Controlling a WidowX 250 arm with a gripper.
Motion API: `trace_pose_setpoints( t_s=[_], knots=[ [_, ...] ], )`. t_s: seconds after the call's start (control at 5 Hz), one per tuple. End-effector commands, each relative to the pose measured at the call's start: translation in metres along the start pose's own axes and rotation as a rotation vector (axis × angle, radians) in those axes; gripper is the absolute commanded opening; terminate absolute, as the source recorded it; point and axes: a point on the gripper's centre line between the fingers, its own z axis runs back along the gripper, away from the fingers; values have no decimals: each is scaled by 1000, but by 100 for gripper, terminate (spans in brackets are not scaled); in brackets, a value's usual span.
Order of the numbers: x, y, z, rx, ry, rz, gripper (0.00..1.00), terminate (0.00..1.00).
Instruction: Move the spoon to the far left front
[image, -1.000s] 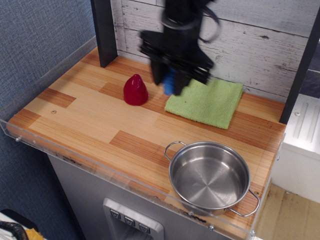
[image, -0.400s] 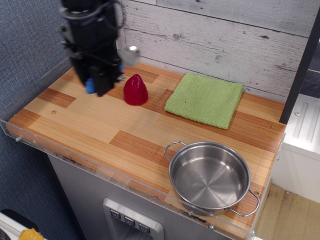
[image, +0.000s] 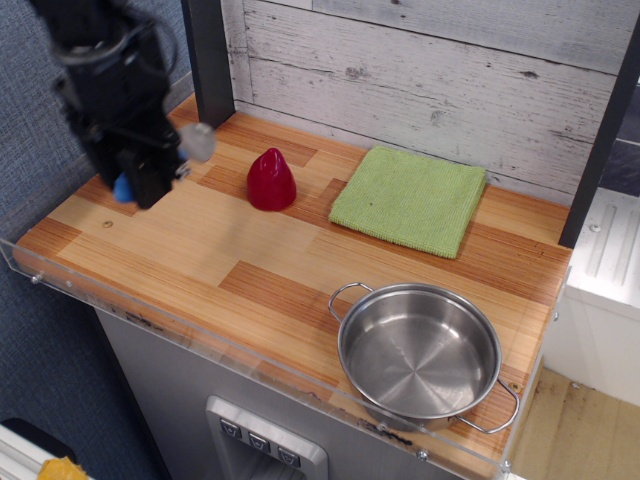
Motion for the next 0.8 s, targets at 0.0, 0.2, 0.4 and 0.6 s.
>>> trace_pose_setpoints(
  t_s=[0.0,0.2,0.4,0.6],
  knots=[
    [3,22,-26,-24,29,20,0,0],
    [1,26,-43,-62,55,28,0,0],
    [-1,28,-56,-93,85,46,0,0],
    [-10,29,-67,-116,118,75,0,0]
  ],
)
